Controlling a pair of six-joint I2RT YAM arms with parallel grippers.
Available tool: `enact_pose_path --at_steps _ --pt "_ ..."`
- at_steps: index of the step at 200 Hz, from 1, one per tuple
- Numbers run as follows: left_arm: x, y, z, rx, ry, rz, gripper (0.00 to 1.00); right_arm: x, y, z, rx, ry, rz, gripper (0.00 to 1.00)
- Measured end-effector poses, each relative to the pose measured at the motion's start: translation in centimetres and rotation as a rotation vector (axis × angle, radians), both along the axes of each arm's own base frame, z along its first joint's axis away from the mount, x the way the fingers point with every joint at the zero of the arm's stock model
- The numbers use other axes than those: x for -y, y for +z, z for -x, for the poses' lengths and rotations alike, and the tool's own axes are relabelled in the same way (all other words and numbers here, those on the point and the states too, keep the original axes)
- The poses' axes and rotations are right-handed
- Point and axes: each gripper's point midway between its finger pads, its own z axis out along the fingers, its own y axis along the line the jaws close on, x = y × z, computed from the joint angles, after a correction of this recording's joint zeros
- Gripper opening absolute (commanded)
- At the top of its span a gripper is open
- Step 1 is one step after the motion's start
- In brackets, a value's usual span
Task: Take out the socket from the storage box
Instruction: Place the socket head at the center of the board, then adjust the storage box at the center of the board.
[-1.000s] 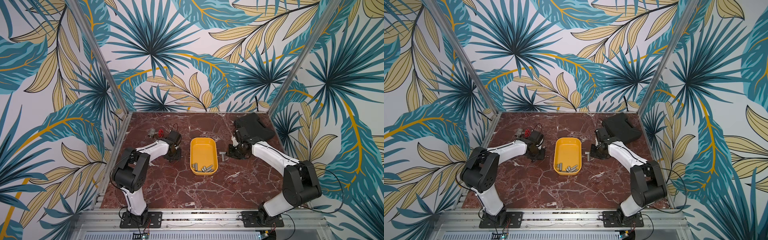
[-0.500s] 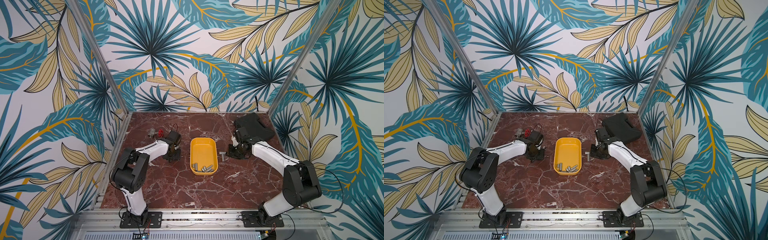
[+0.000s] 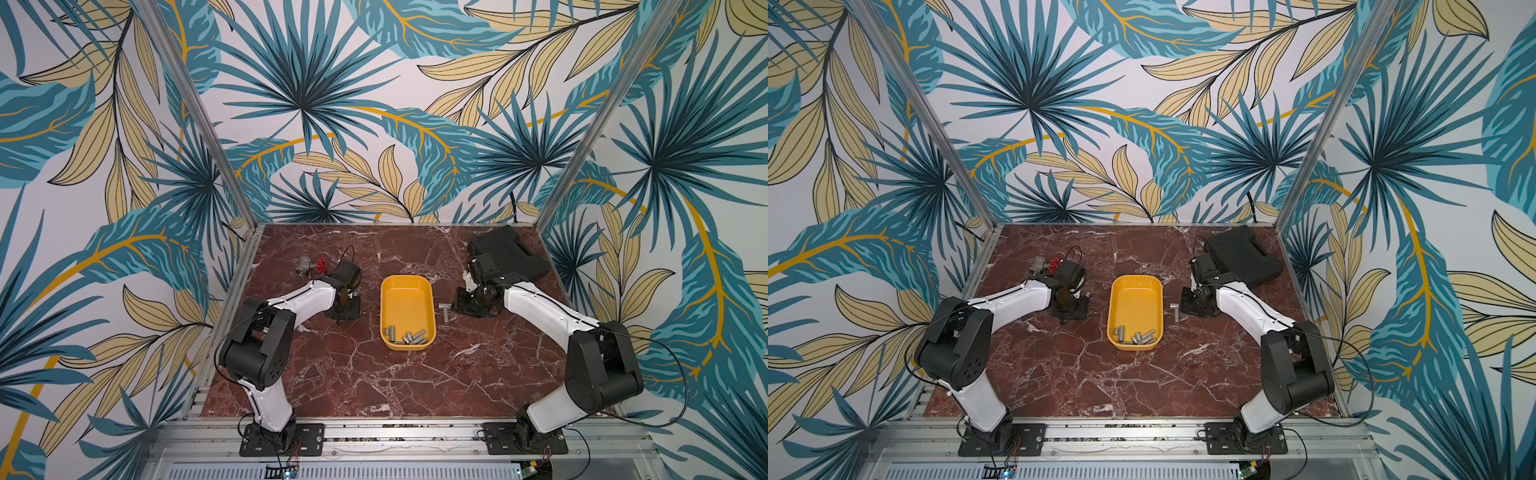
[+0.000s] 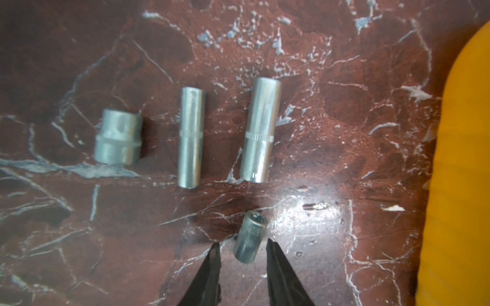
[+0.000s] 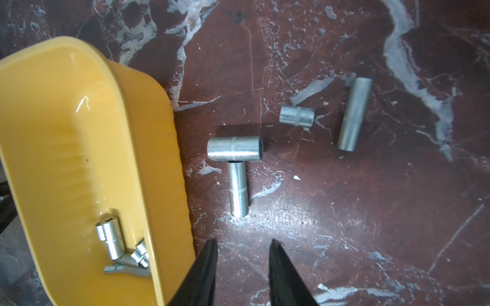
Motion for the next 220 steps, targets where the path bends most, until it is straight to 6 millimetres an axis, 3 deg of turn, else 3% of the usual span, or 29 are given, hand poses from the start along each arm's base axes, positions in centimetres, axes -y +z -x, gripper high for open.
enact_pose_path --at_steps 84,145,220 --pt "0.0 1.0 0.0 0.019 -0.001 0.01 0.34 -0.5 1.4 -0.4 0.024 0.01 -0.017 0.35" --pt "0.1 2.1 -0.1 0.045 -0.001 0.021 0.34 -3.5 2.8 -0.6 0.059 0.087 -0.024 0.38" --pt "0.5 2.2 -0.1 0.043 -0.004 0.041 0.35 -6.3 -0.1 -1.0 0.023 0.124 0.044 0.38"
